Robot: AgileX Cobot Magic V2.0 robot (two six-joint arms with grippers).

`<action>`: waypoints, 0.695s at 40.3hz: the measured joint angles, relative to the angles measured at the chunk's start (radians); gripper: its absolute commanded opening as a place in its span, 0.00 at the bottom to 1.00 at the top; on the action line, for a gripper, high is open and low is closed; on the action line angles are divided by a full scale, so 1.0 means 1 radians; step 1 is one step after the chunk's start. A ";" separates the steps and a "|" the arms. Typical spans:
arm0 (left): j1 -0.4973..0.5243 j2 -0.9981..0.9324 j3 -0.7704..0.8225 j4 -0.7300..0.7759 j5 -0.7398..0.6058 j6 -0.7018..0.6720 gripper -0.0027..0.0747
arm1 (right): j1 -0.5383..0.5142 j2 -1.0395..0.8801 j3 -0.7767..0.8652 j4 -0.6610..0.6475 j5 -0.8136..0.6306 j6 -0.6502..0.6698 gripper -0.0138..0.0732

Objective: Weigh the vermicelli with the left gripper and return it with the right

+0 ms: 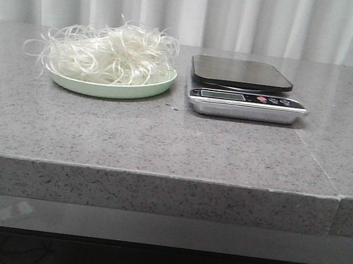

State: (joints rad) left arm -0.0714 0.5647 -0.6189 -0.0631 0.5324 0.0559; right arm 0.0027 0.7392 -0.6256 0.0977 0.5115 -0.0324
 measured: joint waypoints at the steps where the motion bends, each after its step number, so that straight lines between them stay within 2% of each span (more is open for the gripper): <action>1: -0.013 0.019 -0.009 0.000 0.002 0.011 0.69 | 0.000 0.000 0.000 0.000 0.000 0.000 0.84; 19: -0.272 0.438 -0.242 0.003 -0.017 0.034 0.68 | 0.000 0.000 0.000 0.000 0.000 -0.002 0.84; 28: -0.351 0.684 -0.392 0.004 -0.045 0.037 0.68 | 0.000 0.000 0.000 0.000 0.002 -0.002 0.84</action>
State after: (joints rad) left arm -0.4227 1.2487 -1.0105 -0.0590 0.4871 0.0927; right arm 0.0027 0.7392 -0.6256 0.0977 0.5131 -0.0340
